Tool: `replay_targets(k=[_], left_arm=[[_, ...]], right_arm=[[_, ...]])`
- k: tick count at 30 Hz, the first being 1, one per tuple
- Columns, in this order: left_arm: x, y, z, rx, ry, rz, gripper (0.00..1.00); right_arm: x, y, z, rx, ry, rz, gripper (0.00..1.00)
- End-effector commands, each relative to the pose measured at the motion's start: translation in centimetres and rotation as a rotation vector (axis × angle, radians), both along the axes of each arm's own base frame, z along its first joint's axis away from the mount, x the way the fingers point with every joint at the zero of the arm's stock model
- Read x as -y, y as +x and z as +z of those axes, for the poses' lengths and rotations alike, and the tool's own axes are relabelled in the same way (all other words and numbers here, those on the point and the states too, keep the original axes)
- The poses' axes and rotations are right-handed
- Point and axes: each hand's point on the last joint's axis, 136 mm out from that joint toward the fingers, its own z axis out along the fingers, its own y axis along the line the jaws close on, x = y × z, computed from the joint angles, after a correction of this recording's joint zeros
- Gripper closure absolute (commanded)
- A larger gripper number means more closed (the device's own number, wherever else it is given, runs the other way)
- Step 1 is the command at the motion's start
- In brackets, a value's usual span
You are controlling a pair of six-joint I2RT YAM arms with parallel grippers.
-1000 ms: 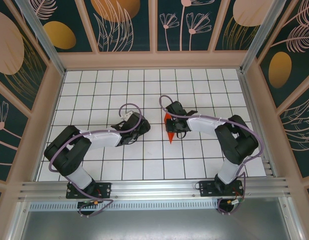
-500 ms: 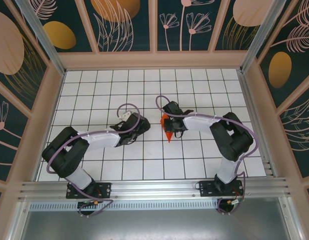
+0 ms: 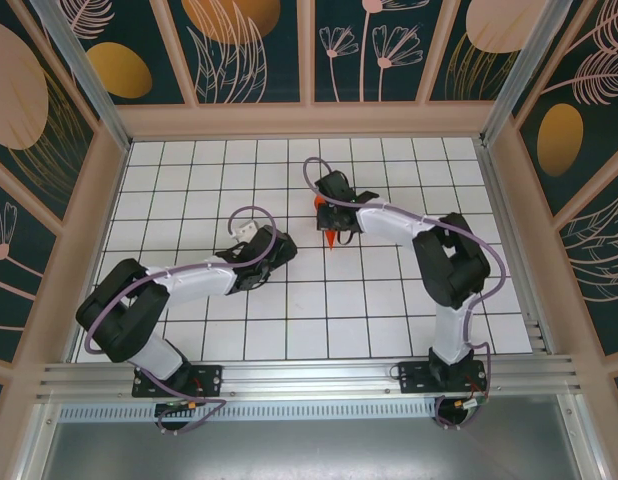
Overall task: Fold a paper plane with a square sheet of paper (pick it up from the middle)
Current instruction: Pick up the paper plane from the center of the table, then place the paper plane at the top-center of the table.
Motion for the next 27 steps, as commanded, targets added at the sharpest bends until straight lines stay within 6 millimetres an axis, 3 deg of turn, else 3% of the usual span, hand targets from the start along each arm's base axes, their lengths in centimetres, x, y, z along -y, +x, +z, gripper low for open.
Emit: replay_targets(k=[1, 7, 21, 24, 27], left_arm=[[-1.3, -0.3, 0.2, 0.004, 0.042, 0.006, 0.01], [-1.4, -0.4, 0.2, 0.000, 0.049, -0.008, 0.02], [-1.5, -0.5, 0.0, -0.003, 0.044, -0.006, 0.02], [-1.4, -0.3, 0.4, 0.008, 0.045, -0.002, 0.02], [-1.6, 0.2, 1.2, 0.030, 0.058, 0.003, 0.02]], right_arm=[[1.9, 1.8, -1.6, -0.025, -0.087, -0.027, 0.93], [3.5, 4.0, -3.2, -0.050, -0.159, -0.052, 0.93], [2.9, 3.4, -7.0, -0.136, -0.143, -0.055, 0.81], [2.7, 3.6, -6.3, -0.127, -0.134, -0.063, 0.80], [2.2, 4.4, -2.9, -0.076, -0.094, -0.066, 0.72]])
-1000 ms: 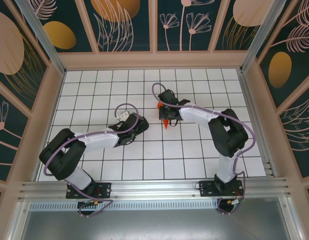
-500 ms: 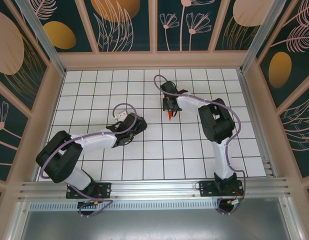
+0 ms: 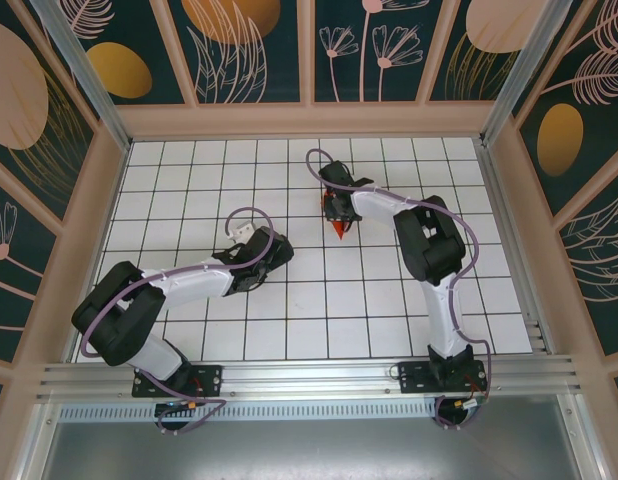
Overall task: Fold a paper plane with a square sheet of paper (pick it up from the middle)
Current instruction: Place the paper plane at the top-center of the table, then reset both arms
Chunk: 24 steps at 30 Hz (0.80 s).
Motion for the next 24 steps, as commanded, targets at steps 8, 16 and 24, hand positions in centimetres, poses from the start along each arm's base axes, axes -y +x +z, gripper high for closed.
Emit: replay_targets(k=[8, 16, 24], left_arm=[[-4.1, 4.1, 6.5, 0.153, 0.091, 0.090, 0.01], [-12.2, 6.3, 13.2, 0.336, 0.392, 0.216, 0.01], [-20.5, 5.3, 15.9, 0.435, 0.675, 0.392, 0.01]], right_arm=[[1.5, 1.2, 15.1, 0.218, 0.172, -0.046, 0.39], [9.4, -0.4, 22.2, 0.509, 0.102, -0.134, 0.04], [24.4, -3.7, 20.3, 0.689, -0.099, -0.477, 0.01]])
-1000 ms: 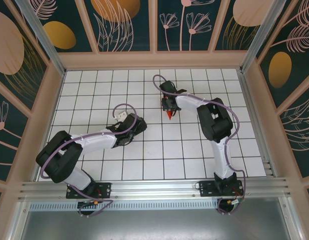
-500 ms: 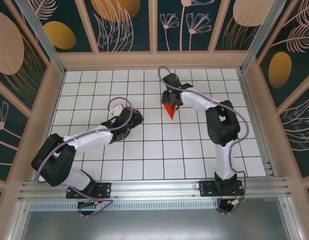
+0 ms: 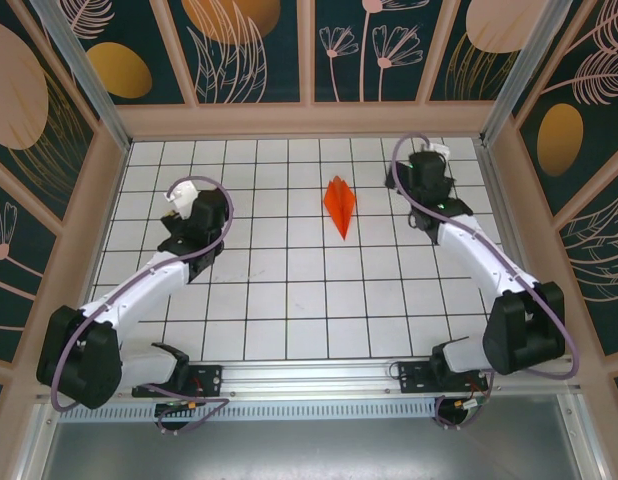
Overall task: Fold a paper plane with a square sheet of paper (pick it up from the middle)
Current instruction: Reset both arms
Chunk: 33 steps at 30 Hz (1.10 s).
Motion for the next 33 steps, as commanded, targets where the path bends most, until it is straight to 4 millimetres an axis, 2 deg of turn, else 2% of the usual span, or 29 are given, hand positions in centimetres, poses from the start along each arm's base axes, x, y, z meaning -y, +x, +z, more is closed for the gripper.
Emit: replay_targets(k=[1, 5, 9, 12, 17, 23, 28, 33], left_arm=[[-3.9, -0.8, 0.9, 0.025, 0.178, 0.100, 0.02], [-6.8, -1.0, -0.8, 0.011, 0.175, 0.133, 0.02], [-8.0, -1.5, -2.3, 0.075, 0.190, 0.088, 0.02], [-7.9, -1.8, -3.1, 0.120, 0.188, 0.017, 0.02], [-6.4, -1.6, -3.4, 0.197, 0.208, -0.124, 0.01], [-4.6, -1.5, -3.5, 0.262, 0.233, -0.258, 0.02], [-4.2, -0.9, -3.6, 0.284, 0.248, -0.287, 0.02], [-4.5, -0.1, -4.5, 0.274, 0.240, -0.297, 0.01]], right_arm=[[6.3, -0.8, 0.0, 0.110, -0.047, -0.196, 0.01], [10.2, -1.5, -4.3, 0.096, -0.022, -0.250, 0.01], [11.0, -2.4, -6.1, 0.141, -0.086, -0.234, 0.01], [10.4, -2.3, -7.0, 0.159, -0.096, -0.168, 0.01], [9.1, -2.4, -8.5, 0.193, -0.099, -0.076, 0.01], [7.3, -2.6, -8.6, 0.275, -0.089, 0.034, 0.01], [6.0, -3.1, -9.0, 0.327, -0.086, 0.108, 0.01], [5.5, -3.3, -9.0, 0.336, -0.085, 0.144, 0.01]])
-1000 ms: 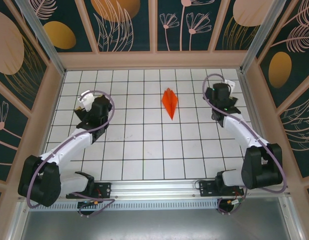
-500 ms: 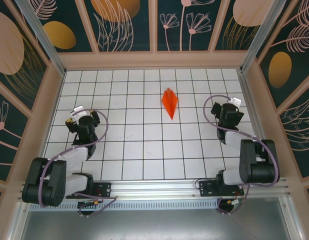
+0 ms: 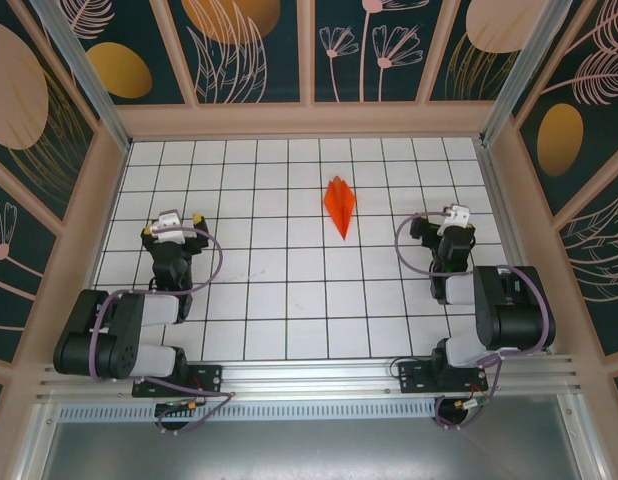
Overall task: Fold a paper plane with a square sheet of paper (pick it up from the middle)
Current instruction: Reset both arms
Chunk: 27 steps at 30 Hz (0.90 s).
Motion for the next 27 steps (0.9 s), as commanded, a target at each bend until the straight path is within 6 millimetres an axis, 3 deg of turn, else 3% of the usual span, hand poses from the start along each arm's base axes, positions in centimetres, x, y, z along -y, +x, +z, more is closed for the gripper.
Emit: replay_targets(k=[1, 8, 13, 27], left_arm=[[0.0, 0.8, 1.4, 0.076, -0.005, -0.027, 0.01], [-0.5, 1.2, 0.2, 0.057, -0.024, -0.023, 0.02], [-1.5, 1.0, 0.3, 0.068, -0.041, 0.026, 0.01], [-1.4, 1.3, 0.2, 0.055, -0.040, 0.020, 0.01]], right_arm=[[-0.9, 0.2, 2.0, 0.097, -0.009, 0.065, 0.01], [-0.9, -0.4, 1.5, 0.117, 0.001, 0.085, 0.01], [-0.7, -0.4, 1.5, 0.117, 0.002, 0.080, 0.01], [-0.8, -0.3, 1.5, 0.116, 0.002, 0.081, 0.01]])
